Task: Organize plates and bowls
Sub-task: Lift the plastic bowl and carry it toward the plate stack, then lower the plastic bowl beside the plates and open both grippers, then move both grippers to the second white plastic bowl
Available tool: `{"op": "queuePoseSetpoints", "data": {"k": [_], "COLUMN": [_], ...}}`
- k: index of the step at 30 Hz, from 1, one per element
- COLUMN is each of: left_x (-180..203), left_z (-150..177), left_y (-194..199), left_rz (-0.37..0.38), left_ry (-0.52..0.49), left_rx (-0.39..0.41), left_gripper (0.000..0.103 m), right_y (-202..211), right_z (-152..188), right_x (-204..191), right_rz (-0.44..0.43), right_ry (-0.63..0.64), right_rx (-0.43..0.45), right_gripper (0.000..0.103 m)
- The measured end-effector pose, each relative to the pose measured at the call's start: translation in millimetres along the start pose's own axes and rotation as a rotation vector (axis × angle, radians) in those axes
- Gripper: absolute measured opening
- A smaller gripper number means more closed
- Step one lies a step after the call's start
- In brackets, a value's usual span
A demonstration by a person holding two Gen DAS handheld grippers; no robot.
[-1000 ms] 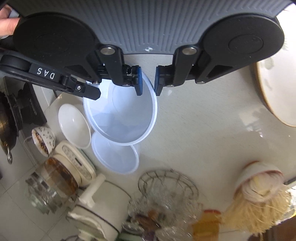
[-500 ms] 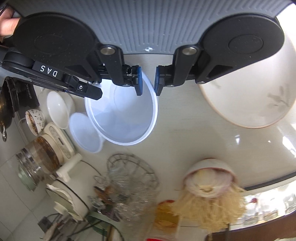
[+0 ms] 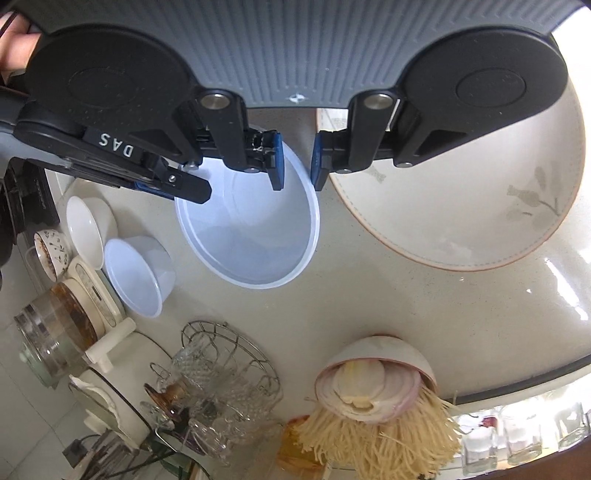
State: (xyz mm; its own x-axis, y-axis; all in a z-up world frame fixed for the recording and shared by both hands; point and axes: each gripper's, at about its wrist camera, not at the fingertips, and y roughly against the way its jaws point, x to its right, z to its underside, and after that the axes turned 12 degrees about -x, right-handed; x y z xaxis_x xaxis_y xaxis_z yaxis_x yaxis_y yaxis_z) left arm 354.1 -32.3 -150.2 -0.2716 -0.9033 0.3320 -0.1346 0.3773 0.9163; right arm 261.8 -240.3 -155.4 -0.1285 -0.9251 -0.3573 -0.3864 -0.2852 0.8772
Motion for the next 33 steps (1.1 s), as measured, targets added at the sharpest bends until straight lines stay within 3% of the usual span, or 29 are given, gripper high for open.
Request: {"op": "queuePoseSetpoints", "data": {"k": [18, 20, 21, 23, 24, 33], "left_x": [1, 1, 1, 6, 9, 23], "left_z": [-15, -17, -18, -18, -18, -21], "left_y": [-19, -18, -16, -10, -7, 24], "left_rz": [0.006, 0.031, 0.053, 0.036, 0.017, -0.028], "left_ry": [-0.063, -0.051, -0.042, -0.056, -0.07, -0.11], "left_rx": [-0.029, -0.043, -0.04, -0.017, -0.01, 0.048], "left_gripper": [0.017, 0.039, 0.044, 0.054, 0.055, 0.057], "right_y": [-16, -15, -15, -11, -8, 25], "right_z": [1, -1, -2, -4, -4, -11], "right_x": [6, 7, 9, 10, 10, 4], "right_rz": [0.044, 0.033, 0.024, 0.012, 0.005, 0.02], "right_ry": [-0.097, -0.11, -0.12, -0.136, -0.137, -0.103], "right_rx": [0.006, 0.003, 0.0, 0.003, 0.01, 0.065], "right_gripper": [0.017, 0.018, 0.019, 0.049, 0.056, 0.058]}}
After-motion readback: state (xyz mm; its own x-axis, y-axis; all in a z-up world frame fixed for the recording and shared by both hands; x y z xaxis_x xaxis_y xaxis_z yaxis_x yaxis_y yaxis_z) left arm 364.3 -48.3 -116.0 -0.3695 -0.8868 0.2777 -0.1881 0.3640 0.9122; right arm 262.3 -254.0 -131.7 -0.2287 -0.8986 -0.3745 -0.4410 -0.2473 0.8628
